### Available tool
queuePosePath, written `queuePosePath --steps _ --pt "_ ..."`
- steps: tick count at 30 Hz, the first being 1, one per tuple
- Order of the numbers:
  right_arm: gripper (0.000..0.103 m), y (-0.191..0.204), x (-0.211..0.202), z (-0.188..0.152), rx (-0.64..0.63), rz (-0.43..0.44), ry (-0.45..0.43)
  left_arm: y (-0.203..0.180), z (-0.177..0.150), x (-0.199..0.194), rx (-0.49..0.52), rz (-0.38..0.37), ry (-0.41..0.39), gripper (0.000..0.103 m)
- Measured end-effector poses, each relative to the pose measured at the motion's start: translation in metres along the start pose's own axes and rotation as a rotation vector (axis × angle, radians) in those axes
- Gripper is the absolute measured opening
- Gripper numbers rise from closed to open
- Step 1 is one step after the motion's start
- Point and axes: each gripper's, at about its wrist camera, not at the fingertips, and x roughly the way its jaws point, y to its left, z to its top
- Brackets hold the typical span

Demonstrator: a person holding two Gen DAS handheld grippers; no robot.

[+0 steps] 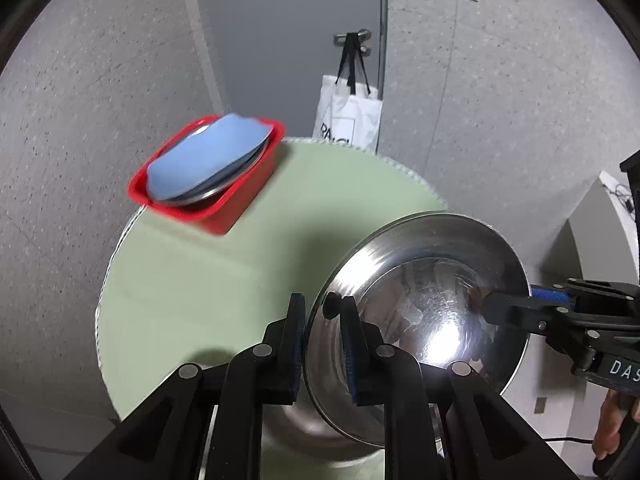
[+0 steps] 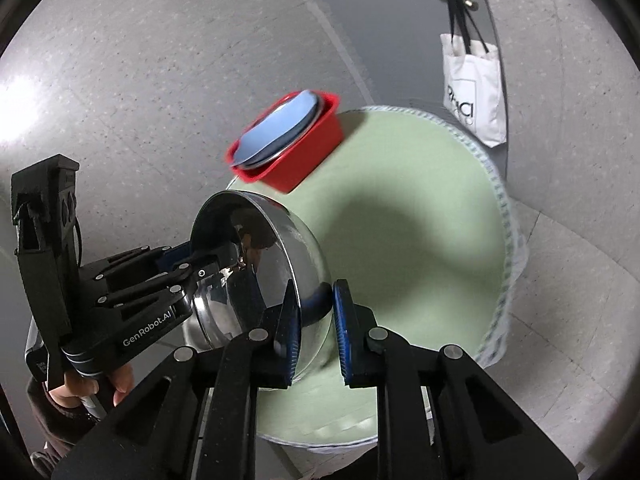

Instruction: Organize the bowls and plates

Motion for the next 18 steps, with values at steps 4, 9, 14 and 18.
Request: queuePosePath --steps 4,9,14,18 --pt "0.016 0.018 0.021 -0.020 0.014 -0.008 0.041 0.014 -0.032 -0.002 -0.002 -0.002 0.042 0.014" --pt "0.016 0.022 0.043 -0.036 0.034 -0.044 0.080 0.024 -0.046 0.008 -0.008 -0.014 0.086 0.014" --pt "0.016 0.024 0.064 -0.042 0.052 -0.092 0.110 0.032 -0.043 0.032 -0.009 -0.026 0.116 0.014" --pt "0.016 0.024 0.073 -0.043 0.054 -0.122 0.121 0.040 -0.030 0.052 -0.020 -0.040 0.125 0.014"
